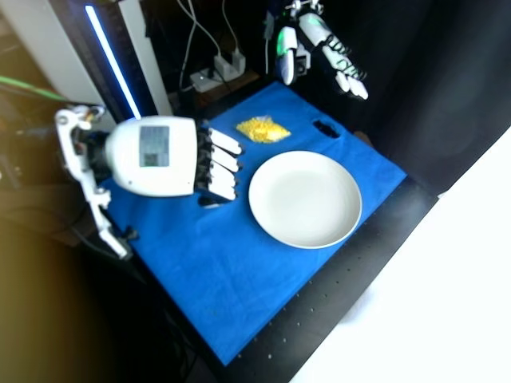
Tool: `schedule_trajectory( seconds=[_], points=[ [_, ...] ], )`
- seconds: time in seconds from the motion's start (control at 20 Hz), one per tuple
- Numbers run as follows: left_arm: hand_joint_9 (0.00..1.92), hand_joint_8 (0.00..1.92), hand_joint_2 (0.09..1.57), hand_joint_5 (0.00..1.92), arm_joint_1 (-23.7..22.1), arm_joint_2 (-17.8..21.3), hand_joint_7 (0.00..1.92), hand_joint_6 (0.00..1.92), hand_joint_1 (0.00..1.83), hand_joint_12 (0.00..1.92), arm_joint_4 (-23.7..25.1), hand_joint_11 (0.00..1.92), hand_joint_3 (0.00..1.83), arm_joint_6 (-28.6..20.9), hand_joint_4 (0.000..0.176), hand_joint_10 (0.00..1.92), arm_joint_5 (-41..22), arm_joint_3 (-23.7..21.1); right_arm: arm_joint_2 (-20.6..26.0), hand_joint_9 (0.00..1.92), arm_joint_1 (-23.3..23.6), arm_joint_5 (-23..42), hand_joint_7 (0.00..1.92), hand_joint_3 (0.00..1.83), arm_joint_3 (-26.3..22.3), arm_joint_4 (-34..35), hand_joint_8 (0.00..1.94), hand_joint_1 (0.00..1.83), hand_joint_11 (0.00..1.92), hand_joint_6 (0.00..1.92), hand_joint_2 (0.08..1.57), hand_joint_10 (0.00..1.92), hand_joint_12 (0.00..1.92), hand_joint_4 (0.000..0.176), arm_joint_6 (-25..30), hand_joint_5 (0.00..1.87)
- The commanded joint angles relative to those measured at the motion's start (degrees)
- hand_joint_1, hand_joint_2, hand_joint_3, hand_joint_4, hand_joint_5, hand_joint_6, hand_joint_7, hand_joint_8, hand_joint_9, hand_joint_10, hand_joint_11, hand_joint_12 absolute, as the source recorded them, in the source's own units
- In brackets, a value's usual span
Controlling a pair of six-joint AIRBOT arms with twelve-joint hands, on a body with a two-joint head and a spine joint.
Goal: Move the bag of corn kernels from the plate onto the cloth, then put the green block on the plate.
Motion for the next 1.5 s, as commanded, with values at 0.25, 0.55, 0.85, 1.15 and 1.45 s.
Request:
schedule_trajectory(
  seconds=[0.25,0.55,0.85,1.15,1.45],
  points=[
    [0.00,0.00,1.32,0.02,0.2,0.0,0.00,0.00,0.39,0.00,0.5,0.01,0.00,-0.2,0.099,0.00,-8.2,0.1,7.7,0.23,1.1,6.7,0.27,0.00,-7.3,-4.0,0.40,0.79,0.08,0.35,1.20,1.21,1.84,0.019,0.3,0.02],
    [0.00,0.00,1.31,0.00,1.6,0.2,0.00,0.00,0.34,0.00,-1.0,0.00,0.00,-0.3,0.072,0.00,-8.9,-0.3,8.7,0.05,0.6,6.6,0.10,0.00,-9.4,-23.4,0.05,0.82,0.00,0.03,0.96,0.52,1.61,0.000,15.6,0.10],
    [0.00,0.00,1.33,0.03,2.3,0.5,0.00,0.01,0.35,0.00,-1.6,0.00,0.01,-0.3,0.079,0.00,-9.4,-0.6,4.3,0.12,0.6,5.0,0.19,0.00,-7.5,-29.1,0.00,0.85,0.00,0.01,1.02,0.98,1.69,0.021,19.5,0.13],
    [0.00,0.00,1.34,0.01,2.3,0.4,0.00,0.00,0.35,0.00,-1.9,0.00,0.01,-0.3,0.065,0.00,-9.9,-0.7,-0.4,0.07,0.6,1.5,0.21,0.02,-5.0,-30.6,0.01,0.76,0.00,0.01,1.12,1.08,1.75,0.000,20.4,0.20],
    [0.00,0.00,1.35,0.00,2.7,0.4,0.00,0.00,0.36,0.00,-2.2,0.00,0.01,-0.3,0.072,0.00,-10.6,-0.9,-0.8,0.58,0.3,-1.5,0.83,0.00,-4.3,-32.7,0.07,0.91,0.20,0.05,1.19,0.79,1.59,0.000,21.9,0.56]
  ],
)
